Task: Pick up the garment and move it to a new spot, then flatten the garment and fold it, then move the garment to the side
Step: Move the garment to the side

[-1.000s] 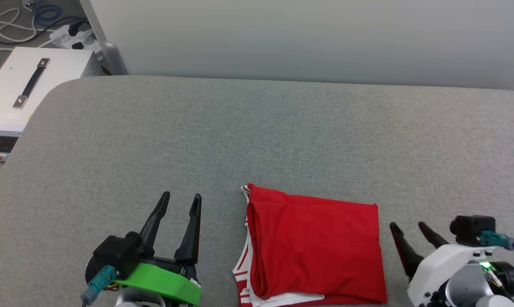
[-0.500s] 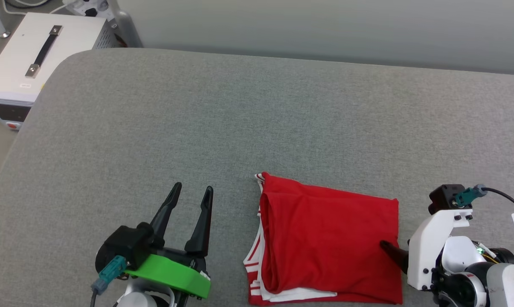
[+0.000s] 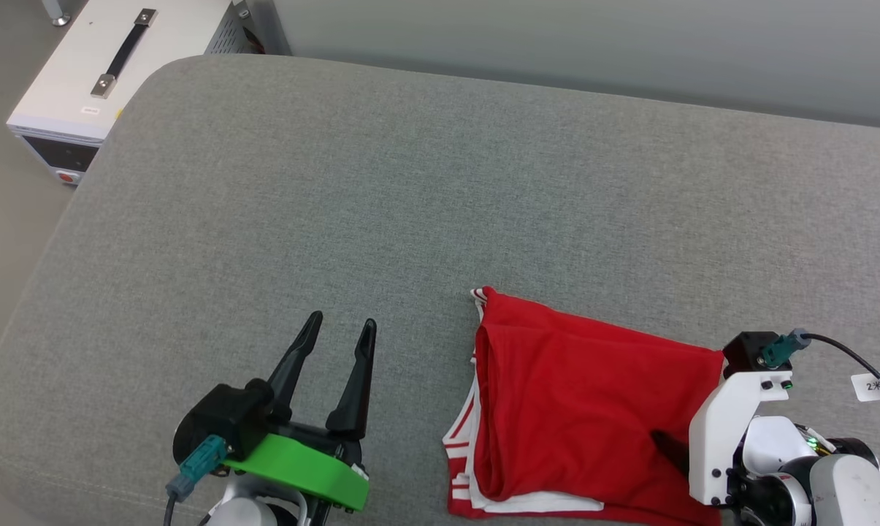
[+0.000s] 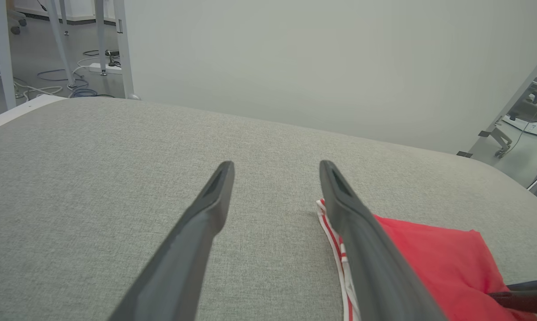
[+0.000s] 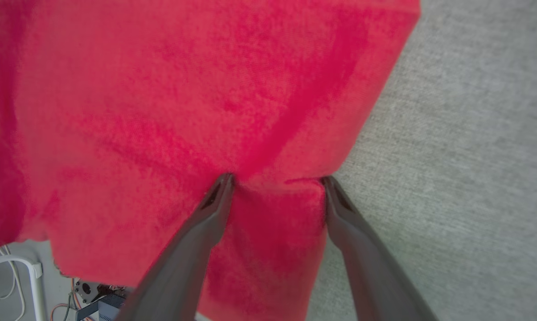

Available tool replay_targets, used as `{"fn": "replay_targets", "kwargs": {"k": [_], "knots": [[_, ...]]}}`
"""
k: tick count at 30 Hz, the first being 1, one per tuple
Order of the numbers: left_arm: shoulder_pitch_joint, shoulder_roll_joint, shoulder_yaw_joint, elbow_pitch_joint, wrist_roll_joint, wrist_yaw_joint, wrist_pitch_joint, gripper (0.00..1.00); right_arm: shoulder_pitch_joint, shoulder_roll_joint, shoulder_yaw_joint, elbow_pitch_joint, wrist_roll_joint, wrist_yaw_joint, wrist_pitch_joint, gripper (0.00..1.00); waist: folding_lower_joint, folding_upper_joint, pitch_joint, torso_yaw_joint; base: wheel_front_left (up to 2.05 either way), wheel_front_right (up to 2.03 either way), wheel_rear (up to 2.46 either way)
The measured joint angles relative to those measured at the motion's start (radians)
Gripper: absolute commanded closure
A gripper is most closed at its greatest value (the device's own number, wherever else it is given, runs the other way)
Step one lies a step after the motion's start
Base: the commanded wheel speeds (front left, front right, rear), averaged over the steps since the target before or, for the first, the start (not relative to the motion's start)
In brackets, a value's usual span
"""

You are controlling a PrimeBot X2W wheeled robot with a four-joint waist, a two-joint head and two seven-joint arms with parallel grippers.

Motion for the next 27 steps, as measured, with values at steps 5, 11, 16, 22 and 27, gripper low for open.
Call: {"fn": "replay_targets", "kwargs": {"k": [5,11,16,22,27], "knots": [[-0.011,0.0,0.001,0.0,0.0,0.0,0.0,0.0,-0.003,-0.009,0.049,0.055,0.0,0.0,-0.016,1.0,0.0,0.0,0.018,0.007,0.0,0.0,0.0],[-0.02,0.0,0.006,0.001,0.0,0.0,0.0,0.0,-0.029,-0.044,0.105,0.068,-0.001,0.0,-0.081,1.0,0.0,0.0,0.018,-0.013,0.0,0.0,0.0],[-0.02,-0.001,0.005,0.002,-0.003,0.0,0.0,0.0,-0.048,-0.122,0.198,0.025,-0.025,0.001,-0.124,1.0,0.0,0.0,0.012,-0.049,0.0,0.0,0.0],[-0.03,-0.001,-0.019,-0.009,-0.003,-0.002,0.0,0.0,-0.09,-0.288,0.279,-0.073,-0.055,0.001,-0.131,1.0,0.0,0.0,0.018,-0.113,0.0,0.0,0.0],[-0.06,0.002,-0.03,-0.032,-0.003,-0.003,0.0,0.0,-0.156,-0.45,0.338,-0.128,-0.085,0.001,-0.153,1.0,0.0,0.0,0.039,-0.187,0.0,0.0,0.0]]}}
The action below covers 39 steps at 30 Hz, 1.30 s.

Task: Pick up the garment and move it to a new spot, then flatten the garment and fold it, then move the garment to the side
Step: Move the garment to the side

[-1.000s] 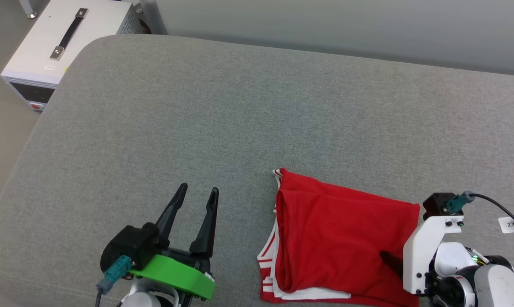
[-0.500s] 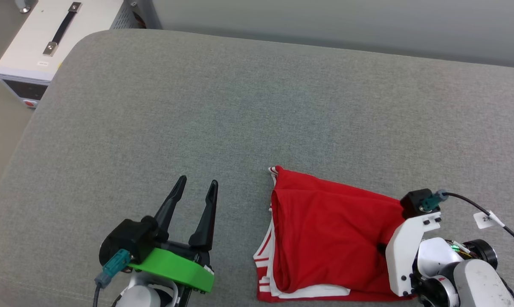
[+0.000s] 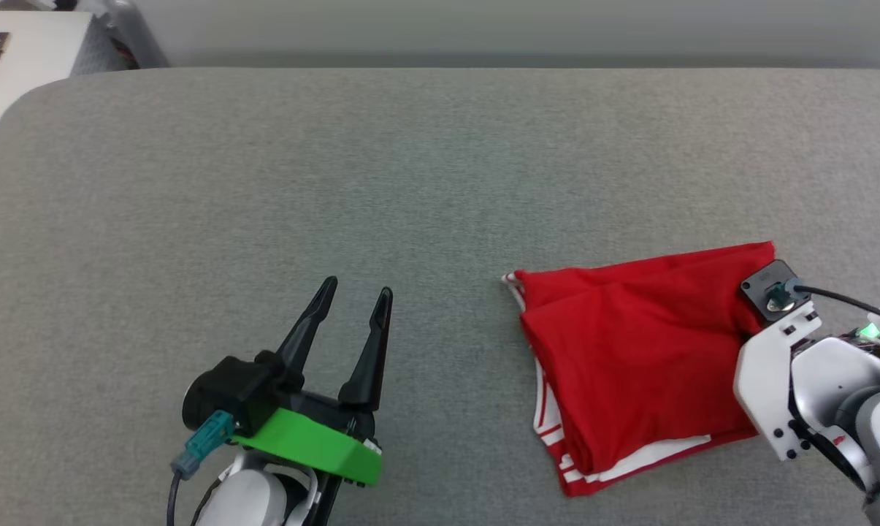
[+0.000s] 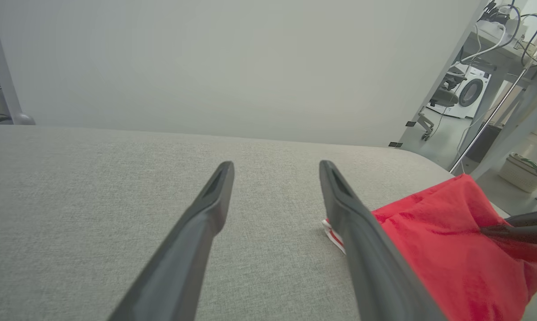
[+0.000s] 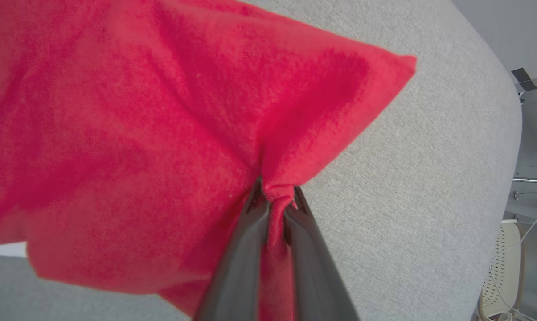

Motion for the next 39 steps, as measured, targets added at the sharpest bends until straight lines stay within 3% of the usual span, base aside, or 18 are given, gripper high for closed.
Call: {"fn": "replay_targets", "kwargs": {"k": [7,14,28,39], "knots": [[-0.058,0.027,-0.033,-0.027,0.003,0.0,0.0,0.0,-0.068,-0.177,-0.005,0.059,0.011,0.0,-0.063,1.0,0.0,0.0,0.047,-0.112,0.0,0.0,0.0],[-0.129,0.061,-0.07,-0.076,0.013,0.0,0.0,0.0,-0.155,-0.282,-0.058,0.191,-0.03,0.0,-0.191,1.0,0.0,0.0,0.136,-0.188,0.0,0.0,0.0],[-0.204,0.129,-0.116,-0.141,0.03,0.0,0.0,0.0,-0.313,-0.272,-0.184,0.413,-0.136,0.0,-0.37,1.0,0.0,0.0,0.32,-0.29,0.0,0.0,0.0],[-0.24,0.14,-0.128,-0.158,0.031,0.0,0.0,0.0,-0.387,-0.254,-0.269,0.571,-0.2,0.0,-0.435,1.0,0.0,0.0,0.401,-0.309,0.0,0.0,0.0]]}}
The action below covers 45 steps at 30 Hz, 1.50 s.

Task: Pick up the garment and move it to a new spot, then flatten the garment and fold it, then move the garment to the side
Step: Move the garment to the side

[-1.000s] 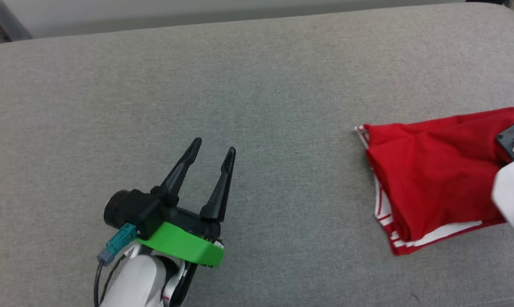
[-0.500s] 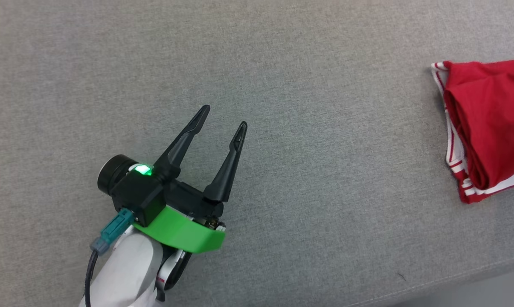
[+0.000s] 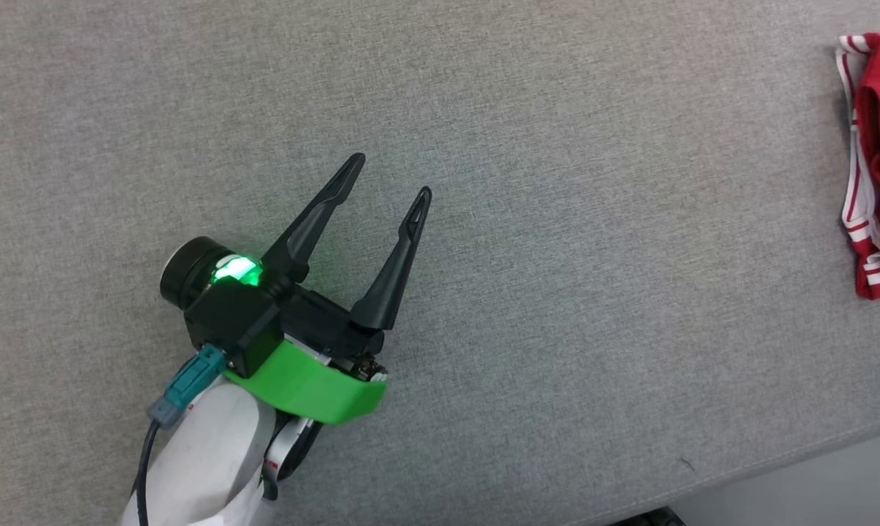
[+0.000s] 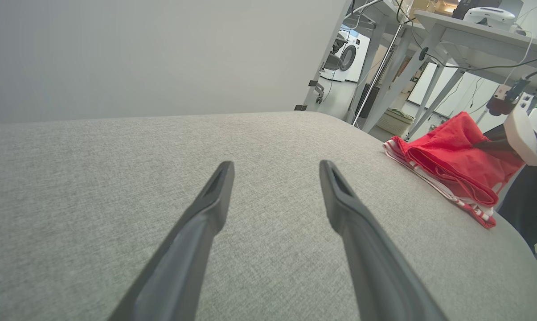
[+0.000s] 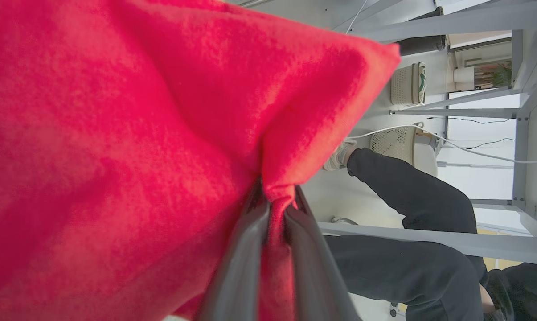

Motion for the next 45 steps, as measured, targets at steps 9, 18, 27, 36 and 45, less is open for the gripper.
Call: {"fn": "replay_targets", "kwargs": {"k": [9,18,27,36,45], "knots": [[-0.005,-0.02,0.0,0.02,-0.002,0.0,0.0,0.0,-0.038,0.03,-0.041,0.059,-0.049,0.0,-0.104,0.0,0.0,0.0,-0.034,0.023,0.0,0.0,0.0],[0.046,-0.076,0.04,0.066,-0.019,0.0,0.0,0.0,-0.036,0.074,0.007,0.009,-0.035,0.0,-0.198,0.0,0.0,0.0,-0.146,0.056,0.0,0.0,0.0],[0.163,-0.129,0.144,0.142,-0.007,0.0,0.0,0.0,0.052,0.183,0.048,-0.158,0.076,0.0,-0.333,0.0,-0.0001,0.0,-0.294,0.108,0.0,0.0,0.0],[0.244,-0.159,0.208,0.17,0.007,0.0,0.0,0.0,0.267,0.403,-0.053,-0.287,0.193,0.0,-0.485,0.0,-0.0002,0.0,-0.431,0.188,0.0,0.0,0.0],[0.317,-0.183,0.263,0.193,0.023,0.0,0.0,0.0,0.469,0.565,-0.079,-0.351,0.194,0.0,-0.6,0.0,-0.0002,-0.0001,-0.519,0.283,0.0,0.0,0.0]]}}
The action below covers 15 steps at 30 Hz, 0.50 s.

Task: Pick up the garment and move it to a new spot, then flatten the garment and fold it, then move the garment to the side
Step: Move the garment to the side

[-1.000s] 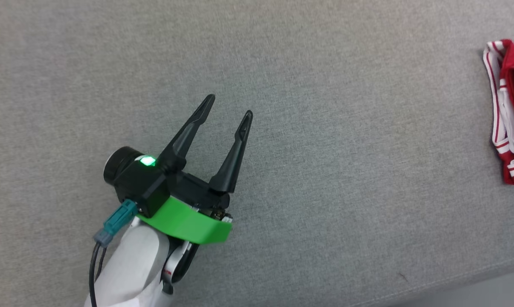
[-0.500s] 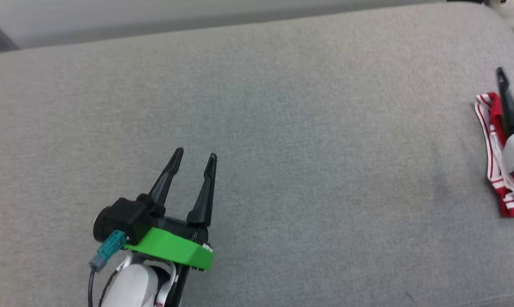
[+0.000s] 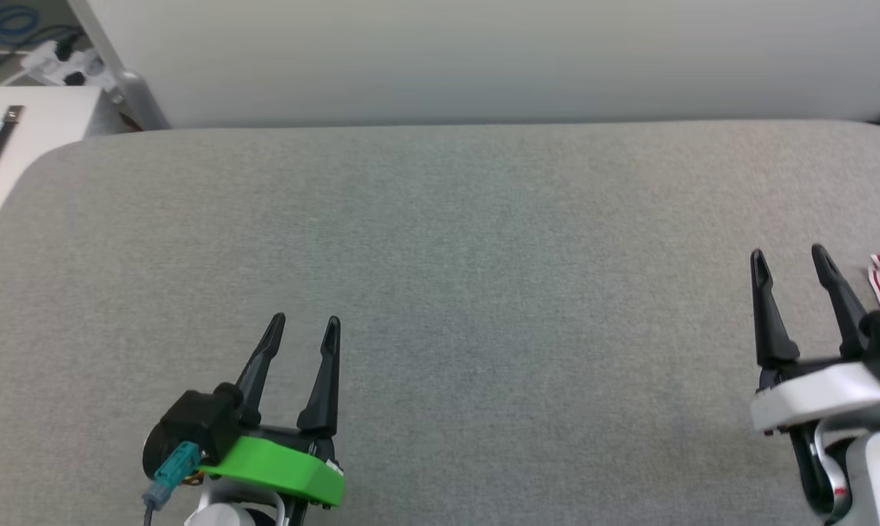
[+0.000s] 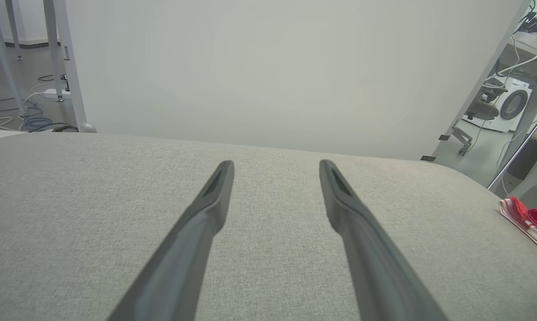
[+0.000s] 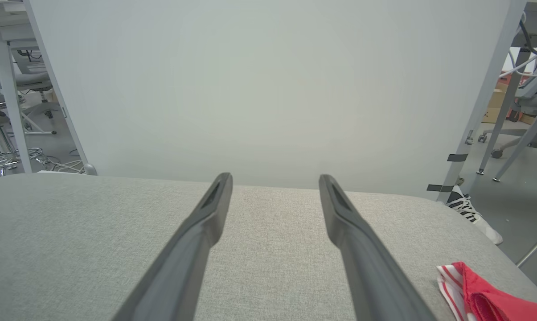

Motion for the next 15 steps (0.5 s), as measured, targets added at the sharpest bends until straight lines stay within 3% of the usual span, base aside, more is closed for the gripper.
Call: {"fn": "replay_targets", "kwargs": {"k": [7,15], "knots": [[0.049,-0.011,0.01,0.023,0.003,0.0,0.0,0.0,0.119,0.094,-0.019,-0.024,-0.008,0.0,-0.029,0.0,0.0,0.0,-0.059,0.049,0.0,0.0,0.0],[0.061,-0.011,0.015,0.034,0.011,0.0,0.0,0.0,0.176,0.133,0.019,-0.037,-0.025,0.0,-0.03,0.0,0.0,0.0,-0.076,0.06,0.0,0.0,0.0]]}}
